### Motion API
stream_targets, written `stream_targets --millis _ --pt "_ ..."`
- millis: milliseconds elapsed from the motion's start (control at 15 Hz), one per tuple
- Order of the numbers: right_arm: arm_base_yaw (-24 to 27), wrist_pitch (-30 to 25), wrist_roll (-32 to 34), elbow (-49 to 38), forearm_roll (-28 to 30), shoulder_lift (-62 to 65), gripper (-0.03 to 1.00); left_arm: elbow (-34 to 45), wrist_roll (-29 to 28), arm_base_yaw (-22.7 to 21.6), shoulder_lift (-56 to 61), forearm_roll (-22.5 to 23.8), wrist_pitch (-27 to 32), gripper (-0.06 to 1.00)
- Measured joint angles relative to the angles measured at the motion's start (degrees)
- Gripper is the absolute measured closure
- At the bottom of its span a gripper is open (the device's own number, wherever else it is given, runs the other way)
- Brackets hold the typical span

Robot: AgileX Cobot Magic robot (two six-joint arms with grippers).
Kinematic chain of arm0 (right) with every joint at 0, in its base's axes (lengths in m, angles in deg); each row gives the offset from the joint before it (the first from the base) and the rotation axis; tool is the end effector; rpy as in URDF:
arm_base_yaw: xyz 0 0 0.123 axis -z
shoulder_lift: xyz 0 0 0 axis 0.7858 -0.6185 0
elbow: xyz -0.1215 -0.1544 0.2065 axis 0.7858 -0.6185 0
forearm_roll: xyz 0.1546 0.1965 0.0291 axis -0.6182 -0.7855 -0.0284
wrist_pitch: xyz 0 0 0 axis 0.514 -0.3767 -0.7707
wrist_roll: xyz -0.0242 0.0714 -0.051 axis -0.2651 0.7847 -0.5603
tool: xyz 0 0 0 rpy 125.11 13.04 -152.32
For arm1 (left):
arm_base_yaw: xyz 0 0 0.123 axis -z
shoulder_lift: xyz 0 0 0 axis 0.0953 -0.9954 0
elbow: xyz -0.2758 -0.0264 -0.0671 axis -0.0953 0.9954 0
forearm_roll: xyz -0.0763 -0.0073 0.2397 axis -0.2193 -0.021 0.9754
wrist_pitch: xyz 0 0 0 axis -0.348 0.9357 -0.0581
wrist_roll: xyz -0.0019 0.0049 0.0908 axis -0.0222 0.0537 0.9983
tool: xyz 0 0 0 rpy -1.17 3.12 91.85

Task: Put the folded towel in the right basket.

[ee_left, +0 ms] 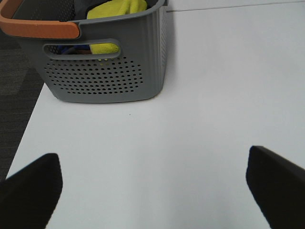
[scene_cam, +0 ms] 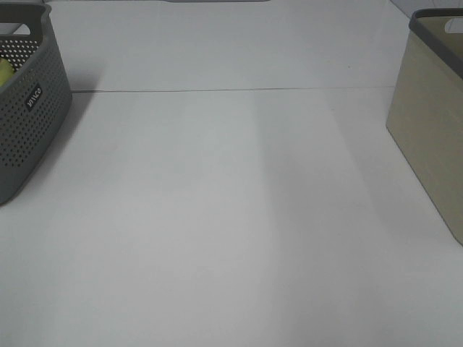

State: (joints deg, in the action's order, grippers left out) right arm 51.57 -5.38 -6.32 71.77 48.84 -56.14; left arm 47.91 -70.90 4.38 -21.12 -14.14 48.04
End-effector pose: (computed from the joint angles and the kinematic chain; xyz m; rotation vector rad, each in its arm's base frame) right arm 0.3506 0.0038 0.4246 -0.0176 2.4821 0.0336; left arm -0.0049 0.0015 0.2769 -0.0099 2.0336 0.0422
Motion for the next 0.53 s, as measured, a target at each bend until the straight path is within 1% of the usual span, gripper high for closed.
stream_targets --millis 67,133,267,333,400,533 --pt "0.0 0.1 0.1 -7.3 0.3 7.2 -0.01 0.0 0.0 0.0 0.0 0.0 0.0 -0.05" --pt "0.0 0.8 0.6 -22.7 0.5 21.9 -0.01 0.0 0.0 0.0 0.0 0.0 0.0 -0.05" --pt "0.0 3.6 1.9 -37.1 0.5 38.0 -0.01 0.0 0.0 0.0 0.0 0.0 0.0 -0.05" --pt "0.0 4.5 2.5 -43.0 0.5 46.5 -0.01 0.0 0.0 0.0 0.0 0.0 0.0 -0.05" --pt "0.0 5.0 2.6 -46.1 0.6 50.0 -0.01 0.0 0.0 0.0 0.0 0.0 0.0 -0.05" --pt "0.0 6.4 2.8 -57.0 1.6 66.3 -0.01 0.0 0.0 0.0 0.0 0.0 0.0 -0.05"
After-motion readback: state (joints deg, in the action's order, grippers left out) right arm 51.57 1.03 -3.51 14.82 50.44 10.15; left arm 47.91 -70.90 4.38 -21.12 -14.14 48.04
